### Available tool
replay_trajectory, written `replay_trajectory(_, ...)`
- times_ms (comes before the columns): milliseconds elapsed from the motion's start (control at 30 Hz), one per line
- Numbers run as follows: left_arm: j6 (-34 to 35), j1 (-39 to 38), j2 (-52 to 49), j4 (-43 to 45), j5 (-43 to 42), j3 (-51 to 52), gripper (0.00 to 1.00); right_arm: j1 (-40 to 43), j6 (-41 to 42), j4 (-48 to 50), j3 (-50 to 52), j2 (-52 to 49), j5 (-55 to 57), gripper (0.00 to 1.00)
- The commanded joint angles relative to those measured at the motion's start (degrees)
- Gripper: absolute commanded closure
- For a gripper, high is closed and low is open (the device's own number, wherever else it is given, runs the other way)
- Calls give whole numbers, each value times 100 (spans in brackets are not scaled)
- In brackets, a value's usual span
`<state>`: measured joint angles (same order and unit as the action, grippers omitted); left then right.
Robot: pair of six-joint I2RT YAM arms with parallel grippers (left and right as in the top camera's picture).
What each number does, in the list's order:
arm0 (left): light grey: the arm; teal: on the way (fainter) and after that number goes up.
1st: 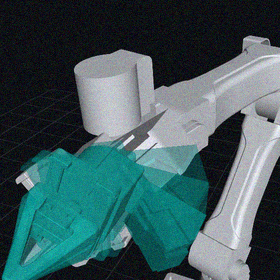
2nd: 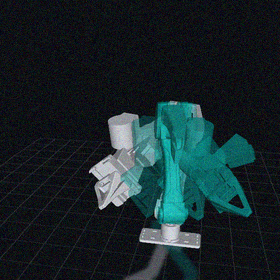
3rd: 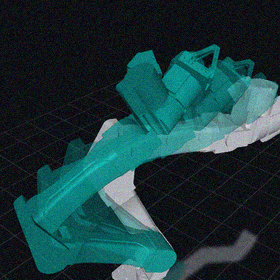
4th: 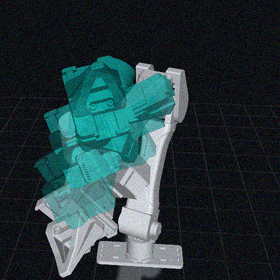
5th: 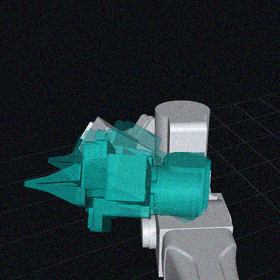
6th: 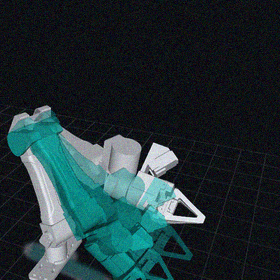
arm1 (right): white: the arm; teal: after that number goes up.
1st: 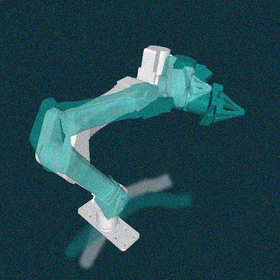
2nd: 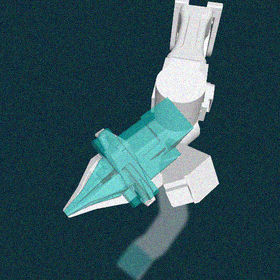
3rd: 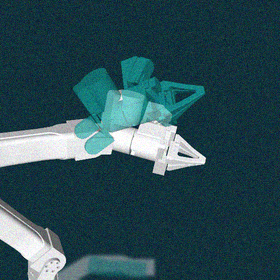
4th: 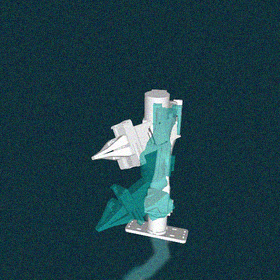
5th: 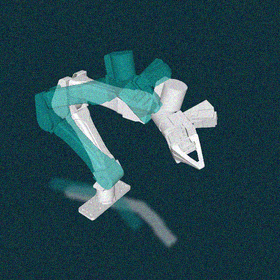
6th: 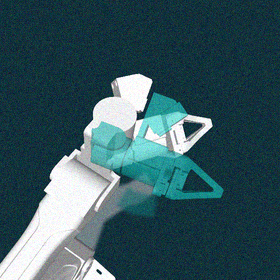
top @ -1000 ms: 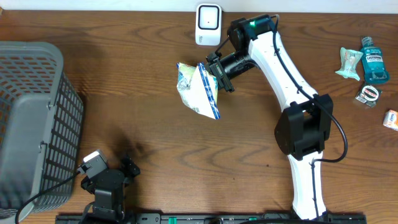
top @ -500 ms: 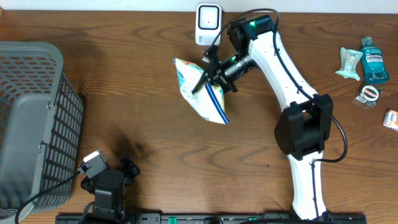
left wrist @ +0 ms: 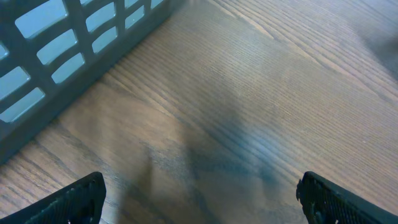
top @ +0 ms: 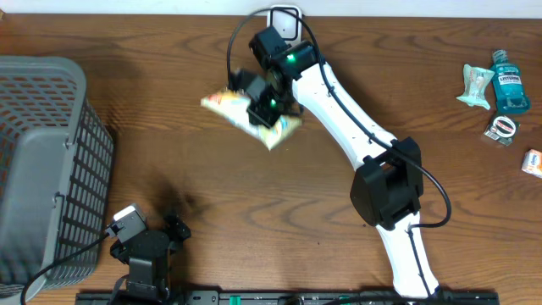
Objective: Scan the item barcode
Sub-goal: 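Hold the snack bag up in front of the white scanner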
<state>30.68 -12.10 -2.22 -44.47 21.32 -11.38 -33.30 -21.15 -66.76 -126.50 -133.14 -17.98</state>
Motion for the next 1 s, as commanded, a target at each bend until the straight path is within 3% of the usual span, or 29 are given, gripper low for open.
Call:
replay_trajectory(0,26,4,-4,-199,122,24,2,111,511,1021,-33,-33,1585,99)
replay_trajectory(267,28,4,-4,-199,122,24,2,625,702,3901,-33,-511,1370,99)
replay_trajectory(567,26,4,-4,-199,122,24,2,1029,1119,5960,-35,-1036,901,99)
replay_trajectory(700,26,4,-4,-199,122,24,2,1088,1311,6465,-35,-1091,809,99)
replay_trajectory(967,26,4,-4,-199,122,24,2,1075,1690,6566,-39,-1084,562,99)
